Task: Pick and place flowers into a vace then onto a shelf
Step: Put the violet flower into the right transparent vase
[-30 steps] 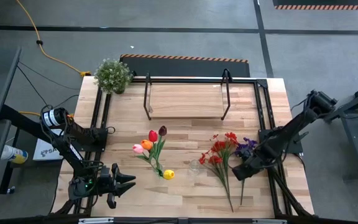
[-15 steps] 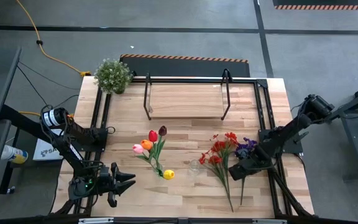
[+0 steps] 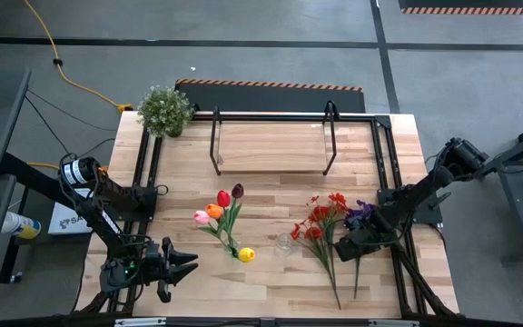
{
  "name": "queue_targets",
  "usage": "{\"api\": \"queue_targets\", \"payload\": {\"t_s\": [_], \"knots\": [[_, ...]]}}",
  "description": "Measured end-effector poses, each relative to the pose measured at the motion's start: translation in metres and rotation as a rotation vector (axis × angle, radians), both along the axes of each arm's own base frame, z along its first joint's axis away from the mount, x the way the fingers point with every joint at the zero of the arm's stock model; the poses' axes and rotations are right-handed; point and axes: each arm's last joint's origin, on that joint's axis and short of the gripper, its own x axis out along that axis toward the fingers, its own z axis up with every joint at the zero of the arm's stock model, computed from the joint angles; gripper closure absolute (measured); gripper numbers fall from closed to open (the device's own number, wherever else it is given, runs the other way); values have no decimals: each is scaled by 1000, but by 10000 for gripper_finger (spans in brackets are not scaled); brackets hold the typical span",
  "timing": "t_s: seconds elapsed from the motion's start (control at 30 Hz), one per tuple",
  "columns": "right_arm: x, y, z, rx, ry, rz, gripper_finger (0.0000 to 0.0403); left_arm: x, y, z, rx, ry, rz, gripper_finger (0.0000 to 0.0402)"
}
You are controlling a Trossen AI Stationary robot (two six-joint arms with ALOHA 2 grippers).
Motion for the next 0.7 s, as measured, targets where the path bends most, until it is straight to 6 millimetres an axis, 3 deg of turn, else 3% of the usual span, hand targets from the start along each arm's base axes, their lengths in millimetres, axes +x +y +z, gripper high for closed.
{"api": "queue_targets", "payload": {"t_s": [0.2,0.7], "knots": [[-3,3,0,1,8,24,388,0,0,0,0,0,0,238],[-31,0,34,108,14,46,397,0,0,-2,21,7,-7,238]]}}
